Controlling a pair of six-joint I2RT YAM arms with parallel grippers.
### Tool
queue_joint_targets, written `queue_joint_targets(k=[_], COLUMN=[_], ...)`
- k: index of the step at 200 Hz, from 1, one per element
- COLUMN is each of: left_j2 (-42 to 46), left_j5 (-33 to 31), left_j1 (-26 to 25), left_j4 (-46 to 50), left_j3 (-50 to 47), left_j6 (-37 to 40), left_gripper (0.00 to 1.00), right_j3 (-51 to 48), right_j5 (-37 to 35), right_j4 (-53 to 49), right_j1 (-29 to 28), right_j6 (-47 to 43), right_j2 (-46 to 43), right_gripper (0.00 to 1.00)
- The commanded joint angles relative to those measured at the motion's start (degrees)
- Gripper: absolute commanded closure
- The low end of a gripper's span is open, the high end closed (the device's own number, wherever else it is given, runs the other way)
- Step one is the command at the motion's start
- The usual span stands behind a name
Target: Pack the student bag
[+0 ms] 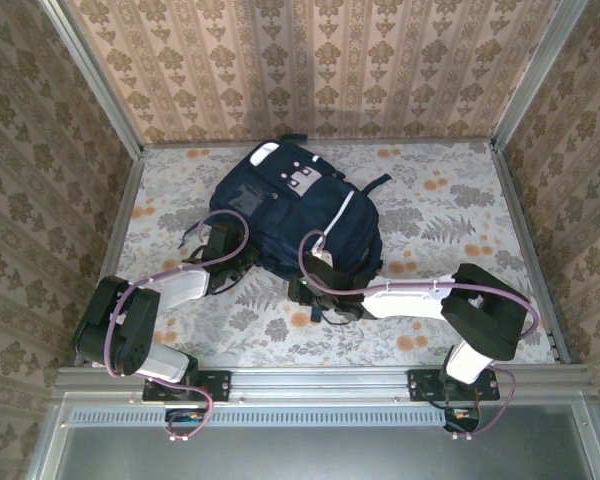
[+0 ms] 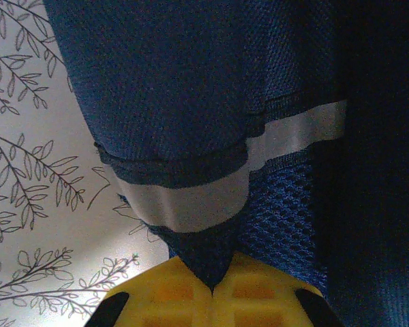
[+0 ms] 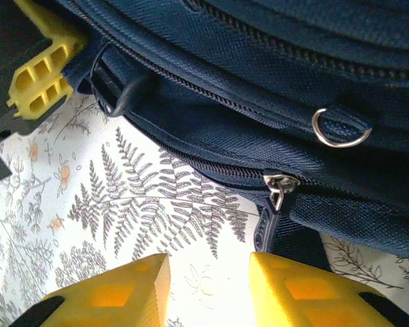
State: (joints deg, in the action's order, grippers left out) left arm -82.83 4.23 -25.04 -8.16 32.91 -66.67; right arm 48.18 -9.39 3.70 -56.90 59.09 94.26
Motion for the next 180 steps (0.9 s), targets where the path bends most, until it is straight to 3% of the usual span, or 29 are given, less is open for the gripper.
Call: queue_joint_targets(k=[1, 96, 137, 180], left_j2=[0.13, -0.64, -0.74, -0.79], left_j5=[-0.18, 0.00, -0.10, -0.10], left_j1=[-0.10, -0.09, -0.10, -0.10], left_j4=[1.31, 1.12, 1.04, 1.12], left_j3=[1.11, 1.11, 1.08, 0.98], left_j6=[-0.47, -0.74, -0.66, -0.39], left_gripper=[1.00, 1.00, 1.00, 1.00], right_j3=[0.40, 1.81, 3.73, 6.53], right_j5=[-3.42, -4.95, -4.16, -6.06], right_j4=[-4.65, -3.56, -1.86, -5.77], right_j1=[-0.05, -0.84, -0.05, 0.21], right_j6=[6.13, 7.45, 8.32, 9.11], right_j2=[2.17, 4.81, 7.59, 8.40], right_gripper=[0.63, 0.60, 0.64, 0.63])
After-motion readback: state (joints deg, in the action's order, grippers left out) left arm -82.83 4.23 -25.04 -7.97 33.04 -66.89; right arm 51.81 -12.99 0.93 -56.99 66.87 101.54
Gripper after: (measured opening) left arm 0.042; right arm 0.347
